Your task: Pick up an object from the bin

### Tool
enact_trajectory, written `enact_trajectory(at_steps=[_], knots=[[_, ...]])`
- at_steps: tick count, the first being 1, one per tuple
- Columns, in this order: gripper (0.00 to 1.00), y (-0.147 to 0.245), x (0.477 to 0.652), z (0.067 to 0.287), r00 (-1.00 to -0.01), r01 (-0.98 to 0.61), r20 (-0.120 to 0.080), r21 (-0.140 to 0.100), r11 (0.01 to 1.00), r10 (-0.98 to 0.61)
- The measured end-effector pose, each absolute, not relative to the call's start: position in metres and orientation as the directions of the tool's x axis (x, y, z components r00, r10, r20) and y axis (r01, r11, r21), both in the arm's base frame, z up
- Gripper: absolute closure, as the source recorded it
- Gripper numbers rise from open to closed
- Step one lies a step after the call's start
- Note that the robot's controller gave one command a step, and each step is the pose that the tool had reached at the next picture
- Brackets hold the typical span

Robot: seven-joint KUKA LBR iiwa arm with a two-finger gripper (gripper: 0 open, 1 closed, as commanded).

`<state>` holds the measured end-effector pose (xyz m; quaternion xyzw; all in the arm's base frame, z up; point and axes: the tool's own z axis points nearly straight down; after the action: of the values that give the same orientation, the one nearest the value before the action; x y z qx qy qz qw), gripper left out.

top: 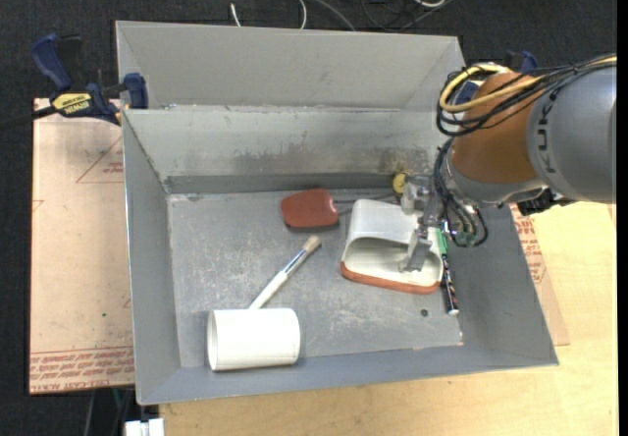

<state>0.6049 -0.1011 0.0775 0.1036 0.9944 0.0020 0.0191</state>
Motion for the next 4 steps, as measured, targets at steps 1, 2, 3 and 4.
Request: enact_trajectory(at_steps=[1,2,3,4], knots=[[1.0,-0.105,0.614,0.08,-0.949,0.313,-0.04,0.011,0.95,0.314],[1.0,-0.105,0.614,0.08,-0.949,0.313,-0.04,0.011,0.95,0.314],[1.0,-0.106,0.615,0.095,-0.949,0.312,-0.045,0.011,0.95,0.313],[1.0,-0.106,0.615,0.099,-0.949,0.312,-0.046,0.012,0.95,0.312]])
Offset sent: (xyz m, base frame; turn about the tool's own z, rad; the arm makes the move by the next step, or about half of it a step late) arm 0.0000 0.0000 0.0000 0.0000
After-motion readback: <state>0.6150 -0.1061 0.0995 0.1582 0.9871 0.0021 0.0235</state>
